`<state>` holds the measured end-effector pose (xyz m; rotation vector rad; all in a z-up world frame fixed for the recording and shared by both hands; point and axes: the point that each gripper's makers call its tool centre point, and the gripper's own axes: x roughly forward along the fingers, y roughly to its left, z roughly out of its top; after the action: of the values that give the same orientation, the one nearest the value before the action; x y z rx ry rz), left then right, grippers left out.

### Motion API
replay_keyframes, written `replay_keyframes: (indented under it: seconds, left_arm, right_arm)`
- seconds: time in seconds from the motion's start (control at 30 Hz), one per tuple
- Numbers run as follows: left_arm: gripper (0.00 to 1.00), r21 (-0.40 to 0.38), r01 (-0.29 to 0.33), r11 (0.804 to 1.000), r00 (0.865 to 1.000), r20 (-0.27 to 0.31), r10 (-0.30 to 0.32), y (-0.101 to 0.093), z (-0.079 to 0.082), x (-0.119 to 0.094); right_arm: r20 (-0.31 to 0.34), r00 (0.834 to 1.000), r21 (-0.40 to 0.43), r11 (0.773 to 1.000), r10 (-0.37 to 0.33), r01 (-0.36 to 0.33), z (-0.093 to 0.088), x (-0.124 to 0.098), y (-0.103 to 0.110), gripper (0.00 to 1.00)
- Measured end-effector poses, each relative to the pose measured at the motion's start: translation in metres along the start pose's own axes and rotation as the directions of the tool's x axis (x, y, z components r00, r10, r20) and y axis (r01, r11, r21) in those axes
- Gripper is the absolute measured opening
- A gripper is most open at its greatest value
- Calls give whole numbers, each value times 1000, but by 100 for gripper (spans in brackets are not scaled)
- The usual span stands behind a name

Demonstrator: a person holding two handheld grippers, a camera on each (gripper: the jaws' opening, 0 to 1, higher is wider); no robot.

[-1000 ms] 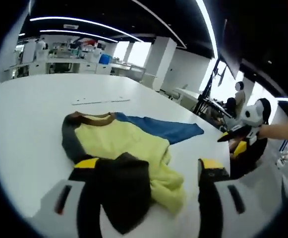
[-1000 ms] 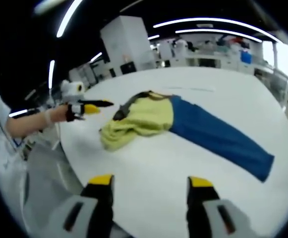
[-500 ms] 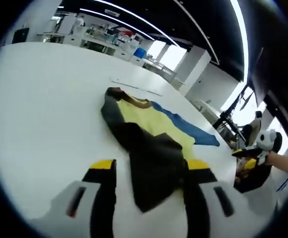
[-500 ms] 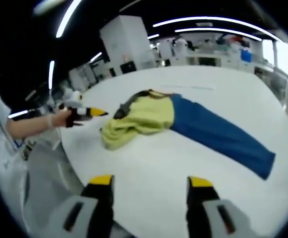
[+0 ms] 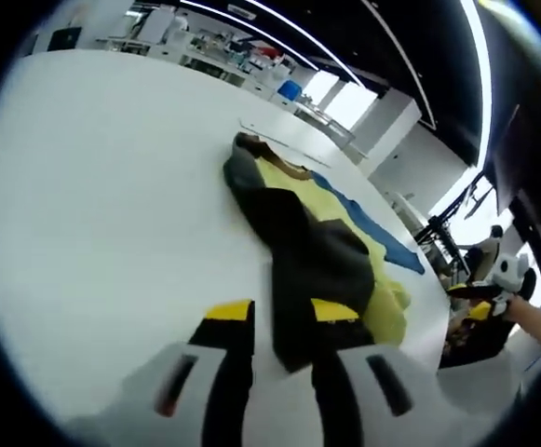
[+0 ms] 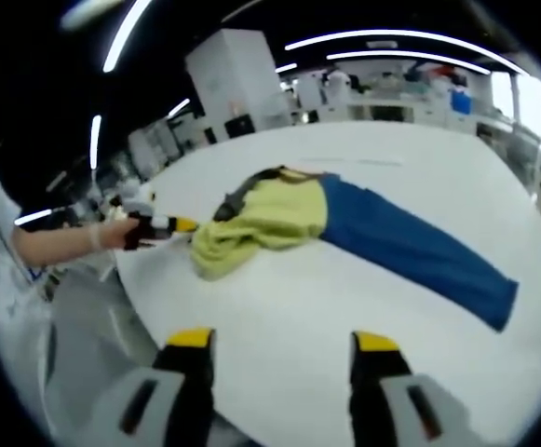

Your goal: Fold the garment on the visible template until the final outline fits inside the template.

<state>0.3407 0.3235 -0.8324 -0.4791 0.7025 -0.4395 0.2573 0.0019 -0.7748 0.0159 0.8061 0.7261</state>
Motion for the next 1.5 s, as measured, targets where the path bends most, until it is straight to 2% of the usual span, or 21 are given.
replay_keyframes:
  seconds: [0.17, 0.33, 0.57, 0.8, 0.9, 0.93, 0.97, 1.13, 1.2, 1.27, 1.37, 1.43, 1.5]
  left_arm:
    - [14, -33, 4, 999, 1000, 3, -4, -1, -1, 3]
    - [1, -8, -4, 1000, 1000, 8, 4, -5, -3, 3]
    - [0, -13, -7, 1000, 1000, 20, 7, 0, 3, 1]
    - [0, 46, -1, 999, 998, 63, -2, 0, 20, -16]
    - [0, 101, -24, 995, 997, 81, 16, 6, 28, -27]
    - [0, 143, -51, 988, 994, 102, 37, 12, 34, -32]
    - [0, 158, -61, 986, 994, 101, 46, 10, 34, -35]
    - [0, 220, -133, 966, 986, 133, 105, 31, 49, -52]
    - [0, 226, -151, 962, 983, 138, 122, 36, 51, -59]
    - [0, 228, -177, 957, 978, 149, 145, 50, 55, -69]
    - [0, 274, -237, 932, 969, 139, 205, 73, 54, -82]
    - [0, 255, -251, 934, 966, 135, 222, 84, 52, -90]
    - [0, 259, -276, 926, 959, 132, 249, 95, 51, -98]
  right_arm:
    - [2, 1000, 3, 1000, -2, 2, 0, -1, 1, 56]
    - [2, 1000, 9, 1000, -5, 5, -1, -1, -1, 56]
    - [3, 1000, 11, 1000, -4, 4, -3, -1, 0, 56]
    - [8, 1000, 10, 1000, 2, -2, 0, 0, 1, 56]
    - [10, 1000, 7, 1000, 5, -5, 2, 1, 3, 56]
    - [9, 1000, 3, 1000, 5, -5, 2, 2, 3, 56]
    - [9, 1000, 1, 1000, 5, -5, 3, 2, 4, 56]
    - [5, 1000, -3, 1000, 10, -10, 5, 5, 7, 56]
    - [5, 1000, -4, 1000, 12, -12, 6, 6, 8, 56]
    - [3, 1000, -6, 1000, 14, -14, 7, 7, 11, 56]
    - [3, 1000, -11, 1000, 16, -16, 8, 7, 15, 56]
    - [3, 1000, -10, 1000, 16, -16, 9, 7, 15, 56]
    - [6, 1000, -11, 1000, 13, -13, 10, 7, 15, 55]
